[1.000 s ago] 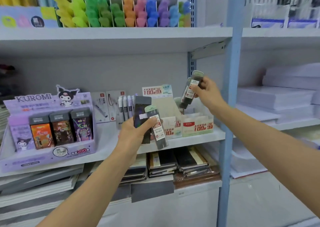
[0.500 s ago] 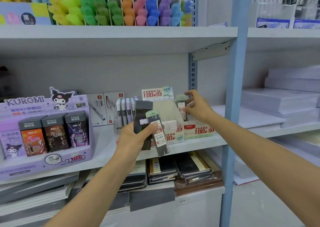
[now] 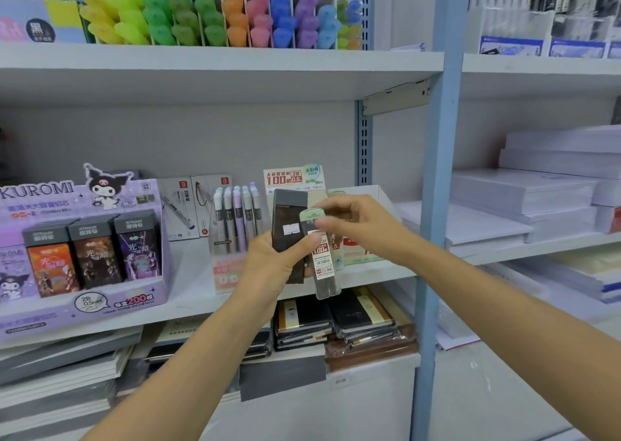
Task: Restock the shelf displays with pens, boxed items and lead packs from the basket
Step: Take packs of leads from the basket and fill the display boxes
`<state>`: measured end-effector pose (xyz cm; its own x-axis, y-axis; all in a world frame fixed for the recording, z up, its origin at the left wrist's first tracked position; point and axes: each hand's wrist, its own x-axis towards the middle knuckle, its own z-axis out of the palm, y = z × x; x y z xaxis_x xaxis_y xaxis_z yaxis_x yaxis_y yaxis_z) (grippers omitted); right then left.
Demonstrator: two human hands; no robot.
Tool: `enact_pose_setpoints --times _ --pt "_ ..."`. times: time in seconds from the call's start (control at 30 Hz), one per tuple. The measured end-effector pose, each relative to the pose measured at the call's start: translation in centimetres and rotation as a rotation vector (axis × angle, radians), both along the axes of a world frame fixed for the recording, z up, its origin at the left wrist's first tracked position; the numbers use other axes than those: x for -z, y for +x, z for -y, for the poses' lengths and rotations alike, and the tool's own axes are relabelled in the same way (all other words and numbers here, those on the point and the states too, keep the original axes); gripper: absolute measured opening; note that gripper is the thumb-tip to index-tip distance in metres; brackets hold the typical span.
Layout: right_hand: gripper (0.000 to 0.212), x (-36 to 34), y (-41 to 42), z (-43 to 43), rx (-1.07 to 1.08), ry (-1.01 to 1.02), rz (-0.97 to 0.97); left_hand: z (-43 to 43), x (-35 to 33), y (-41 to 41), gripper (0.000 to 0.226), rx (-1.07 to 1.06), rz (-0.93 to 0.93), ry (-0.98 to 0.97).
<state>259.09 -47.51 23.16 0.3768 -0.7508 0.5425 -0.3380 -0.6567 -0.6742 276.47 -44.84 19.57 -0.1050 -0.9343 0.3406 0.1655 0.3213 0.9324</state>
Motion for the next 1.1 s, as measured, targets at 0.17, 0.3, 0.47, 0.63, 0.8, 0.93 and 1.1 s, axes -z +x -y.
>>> enact_pose_setpoints --times 0.17,0.3,0.47,0.63,0.8,0.93,1.1 --pt "0.014 -1.0 -1.7 -0.2 0.032 0.050 0.071 0.0 -0.2 -0.3 0.023 -0.009 -0.028 0.015" --pt "0.009 -3.2 -4.7 1.3 0.294 -0.134 0.414 0.3 -0.5 0.4 0.018 -0.037 -0.076 0.046" --pt "0.007 -3.3 -6.4 4.7 0.575 -0.247 0.295 0.5 -0.1 0.8 0.019 -0.025 -0.029 0.012" --pt "0.008 -1.7 -5.8 7.1 0.651 -0.193 0.145 0.7 0.1 1.1 0.019 0.001 -0.035 0.021" --pt "0.022 -0.9 -4.9 8.5 0.652 -0.073 -0.009 1.1 0.5 1.7 0.018 0.022 -0.022 0.020" --pt "0.030 -0.4 -4.8 8.7 0.625 0.004 -0.208 1.1 0.7 2.1 0.019 0.025 -0.030 0.029" --pt "0.036 -1.1 -3.8 7.3 0.681 -0.234 0.018 0.7 0.7 2.6 0.028 0.011 -0.022 0.041"
